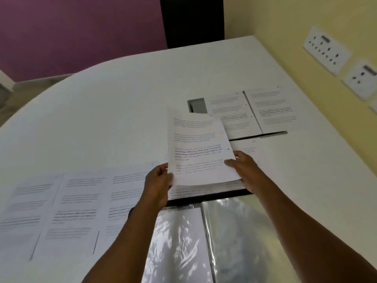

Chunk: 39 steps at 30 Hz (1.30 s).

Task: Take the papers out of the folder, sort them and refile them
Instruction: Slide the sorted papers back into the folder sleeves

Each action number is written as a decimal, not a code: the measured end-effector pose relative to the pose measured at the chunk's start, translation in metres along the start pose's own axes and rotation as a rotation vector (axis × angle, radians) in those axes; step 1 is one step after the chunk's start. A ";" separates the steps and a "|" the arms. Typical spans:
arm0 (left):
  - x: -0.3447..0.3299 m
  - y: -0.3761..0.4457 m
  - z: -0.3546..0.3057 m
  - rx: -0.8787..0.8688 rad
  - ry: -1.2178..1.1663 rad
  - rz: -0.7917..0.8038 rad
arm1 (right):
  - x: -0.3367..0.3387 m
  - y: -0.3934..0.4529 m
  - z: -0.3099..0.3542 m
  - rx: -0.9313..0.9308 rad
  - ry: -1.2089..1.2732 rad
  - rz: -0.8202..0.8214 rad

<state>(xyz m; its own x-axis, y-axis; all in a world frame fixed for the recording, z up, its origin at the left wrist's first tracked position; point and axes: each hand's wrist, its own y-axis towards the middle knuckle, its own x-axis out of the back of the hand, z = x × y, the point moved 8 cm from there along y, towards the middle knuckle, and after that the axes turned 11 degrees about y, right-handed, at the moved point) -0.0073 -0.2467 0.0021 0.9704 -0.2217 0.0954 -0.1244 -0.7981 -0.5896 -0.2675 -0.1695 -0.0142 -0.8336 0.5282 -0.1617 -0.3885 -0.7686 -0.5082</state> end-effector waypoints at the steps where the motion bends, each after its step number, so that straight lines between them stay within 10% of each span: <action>1: -0.002 -0.014 0.009 0.006 0.006 0.016 | 0.007 -0.013 -0.006 -0.023 0.033 0.005; 21: -0.065 -0.125 0.146 0.100 0.222 0.090 | 0.139 -0.103 -0.059 -0.010 -0.170 -0.139; 31: -0.106 -0.078 0.120 -0.375 1.223 0.039 | 0.206 -0.095 -0.028 0.117 0.029 -0.335; 39: -0.150 -0.038 0.105 -0.570 1.585 0.113 | 0.227 -0.077 -0.017 0.108 0.075 -0.401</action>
<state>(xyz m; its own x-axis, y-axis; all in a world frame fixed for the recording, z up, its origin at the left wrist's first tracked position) -0.1267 -0.1248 -0.0739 -0.1523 -0.3095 0.9386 -0.5706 -0.7479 -0.3392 -0.4203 0.0155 -0.0259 -0.5783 0.8152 -0.0324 -0.7186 -0.5278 -0.4528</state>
